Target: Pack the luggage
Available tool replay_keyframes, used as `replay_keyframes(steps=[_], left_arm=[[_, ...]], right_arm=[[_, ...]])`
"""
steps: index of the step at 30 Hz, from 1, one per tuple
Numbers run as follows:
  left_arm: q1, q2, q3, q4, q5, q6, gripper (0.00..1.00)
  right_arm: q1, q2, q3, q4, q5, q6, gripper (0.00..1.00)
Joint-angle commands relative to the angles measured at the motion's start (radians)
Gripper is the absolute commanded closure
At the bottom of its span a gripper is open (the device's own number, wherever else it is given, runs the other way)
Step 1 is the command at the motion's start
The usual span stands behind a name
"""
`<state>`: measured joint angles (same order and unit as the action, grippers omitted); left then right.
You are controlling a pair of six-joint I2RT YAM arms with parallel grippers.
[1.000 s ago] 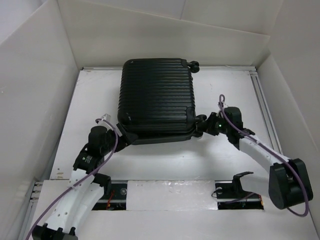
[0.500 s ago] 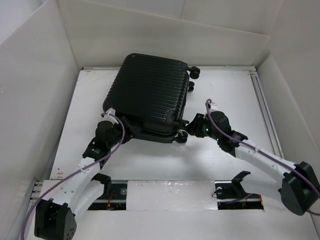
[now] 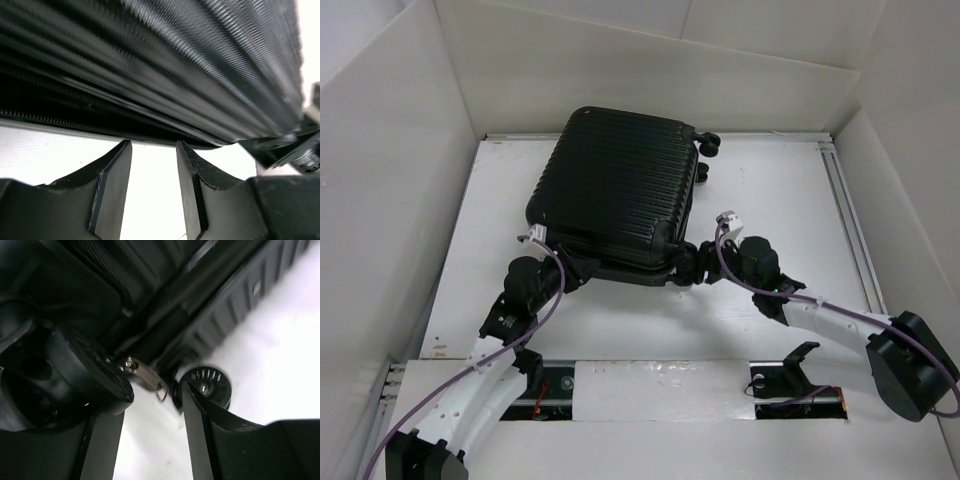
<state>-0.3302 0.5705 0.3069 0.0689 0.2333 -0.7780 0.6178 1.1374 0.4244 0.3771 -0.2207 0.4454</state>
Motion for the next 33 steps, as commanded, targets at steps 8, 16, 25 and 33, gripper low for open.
replay_keyframes(steps=[8, 16, 25, 33], left_arm=[[-0.003, 0.040, 0.028, 0.022, 0.057, 0.014, 0.62], [-0.003, 0.094, 0.008, 0.120, 0.135, 0.014, 0.62], [-0.003, 0.176, -0.002, 0.203, 0.178, 0.043, 0.62], [-0.180, 0.296, 0.035, 0.298, 0.058, 0.052, 0.65]], right_arm=[[-0.133, 0.126, 0.043, 0.293, -0.333, -0.177, 0.41], [-0.136, 0.225, 0.022, 0.500, -0.500, -0.096, 0.46], [-0.136, 0.249, 0.057, 0.488, -0.488, -0.097, 0.53], [-0.136, 0.341, 0.045, 0.611, -0.503, -0.011, 0.97]])
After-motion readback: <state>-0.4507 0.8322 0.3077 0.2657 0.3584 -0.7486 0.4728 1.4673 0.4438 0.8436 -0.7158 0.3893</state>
